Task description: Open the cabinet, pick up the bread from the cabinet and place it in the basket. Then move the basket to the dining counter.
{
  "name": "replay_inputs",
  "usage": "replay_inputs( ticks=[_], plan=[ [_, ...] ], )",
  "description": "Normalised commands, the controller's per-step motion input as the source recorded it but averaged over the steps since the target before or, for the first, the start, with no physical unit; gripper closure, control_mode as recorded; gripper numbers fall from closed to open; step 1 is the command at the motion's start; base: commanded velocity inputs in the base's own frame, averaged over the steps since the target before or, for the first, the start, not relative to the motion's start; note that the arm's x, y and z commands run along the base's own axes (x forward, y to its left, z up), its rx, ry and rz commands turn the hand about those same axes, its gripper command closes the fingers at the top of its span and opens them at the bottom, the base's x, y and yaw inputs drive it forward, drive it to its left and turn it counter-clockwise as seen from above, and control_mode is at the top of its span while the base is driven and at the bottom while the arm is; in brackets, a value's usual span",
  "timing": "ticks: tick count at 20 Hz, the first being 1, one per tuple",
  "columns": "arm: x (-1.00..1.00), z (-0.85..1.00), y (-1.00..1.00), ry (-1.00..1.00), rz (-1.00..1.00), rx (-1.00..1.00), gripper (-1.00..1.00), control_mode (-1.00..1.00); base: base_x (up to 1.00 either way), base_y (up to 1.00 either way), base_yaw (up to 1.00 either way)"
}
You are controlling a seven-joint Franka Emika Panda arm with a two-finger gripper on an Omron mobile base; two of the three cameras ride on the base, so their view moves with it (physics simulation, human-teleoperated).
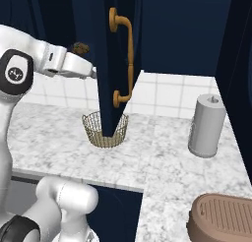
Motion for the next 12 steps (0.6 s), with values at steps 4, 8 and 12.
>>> replay_inputs(
  ticks=[4,8,12],
  plan=[
    [0.38,0.12,0.97,0.03,0.49,0.40,-1.00,-1.00,0.00,0.00,0.00],
    [0.90,0.23,0.63,0.05,0.53,0.45,-1.00,-1.00,0.00,0.00,0.00],
    [1.00,0.04,0.36,0.00,0.53,0.38,-1.00,-1.00,0.00,0.00,0.00]
  ],
)
